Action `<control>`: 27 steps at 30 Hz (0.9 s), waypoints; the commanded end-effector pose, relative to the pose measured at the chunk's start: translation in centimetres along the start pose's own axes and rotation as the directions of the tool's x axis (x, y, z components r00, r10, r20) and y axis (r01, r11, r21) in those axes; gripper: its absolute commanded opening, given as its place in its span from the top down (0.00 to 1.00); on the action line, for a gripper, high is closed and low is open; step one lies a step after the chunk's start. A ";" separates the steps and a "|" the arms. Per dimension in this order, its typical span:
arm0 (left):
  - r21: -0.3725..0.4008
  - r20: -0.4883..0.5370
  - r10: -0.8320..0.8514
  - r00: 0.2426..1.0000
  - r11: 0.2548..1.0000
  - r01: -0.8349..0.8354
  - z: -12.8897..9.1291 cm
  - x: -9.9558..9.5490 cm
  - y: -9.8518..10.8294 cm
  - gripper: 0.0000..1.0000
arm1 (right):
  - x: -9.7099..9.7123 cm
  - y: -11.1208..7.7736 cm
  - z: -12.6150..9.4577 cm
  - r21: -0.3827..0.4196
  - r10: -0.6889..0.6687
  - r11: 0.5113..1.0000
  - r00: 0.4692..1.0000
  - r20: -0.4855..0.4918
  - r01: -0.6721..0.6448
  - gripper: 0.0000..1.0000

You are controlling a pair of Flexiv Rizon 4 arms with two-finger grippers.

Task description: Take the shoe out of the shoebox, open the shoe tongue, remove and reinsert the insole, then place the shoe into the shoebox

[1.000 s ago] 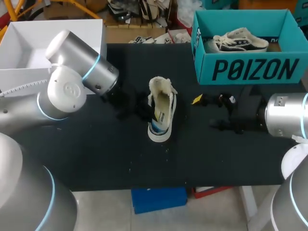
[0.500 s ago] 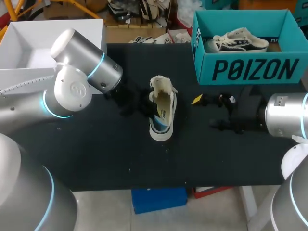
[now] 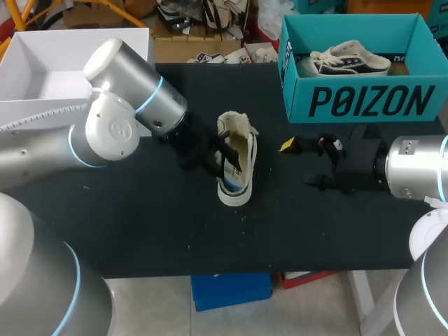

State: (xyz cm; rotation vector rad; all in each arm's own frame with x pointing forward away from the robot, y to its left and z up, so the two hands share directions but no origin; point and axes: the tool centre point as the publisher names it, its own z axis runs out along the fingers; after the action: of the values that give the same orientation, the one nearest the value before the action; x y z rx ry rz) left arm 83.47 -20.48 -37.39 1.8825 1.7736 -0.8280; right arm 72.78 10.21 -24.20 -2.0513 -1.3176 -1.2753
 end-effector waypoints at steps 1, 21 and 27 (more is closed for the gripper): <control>-0.017 -0.005 0.020 1.000 1.000 -0.020 -2.8 -0.2 -0.8 0.05 | 0.0 0.0 0.0 0.000 0.000 1.000 1.000 0.000 0.000 0.00; -0.024 -0.209 0.131 0.969 0.990 -0.139 -1.5 0.1 -2.4 1.00 | 0.0 0.0 0.0 0.000 0.000 1.000 1.000 0.000 0.000 0.00; -0.014 -0.229 0.133 0.964 0.990 -0.140 -0.5 0.2 -2.5 1.00 | 0.0 0.0 0.0 0.000 0.000 1.000 1.000 0.000 0.000 0.00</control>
State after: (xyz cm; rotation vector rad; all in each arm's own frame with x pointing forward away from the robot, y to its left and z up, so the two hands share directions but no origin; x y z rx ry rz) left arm 80.83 -19.02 -36.38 2.1171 1.7391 -0.5634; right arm 72.78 10.21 -24.20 -2.0514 -1.3175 -1.2753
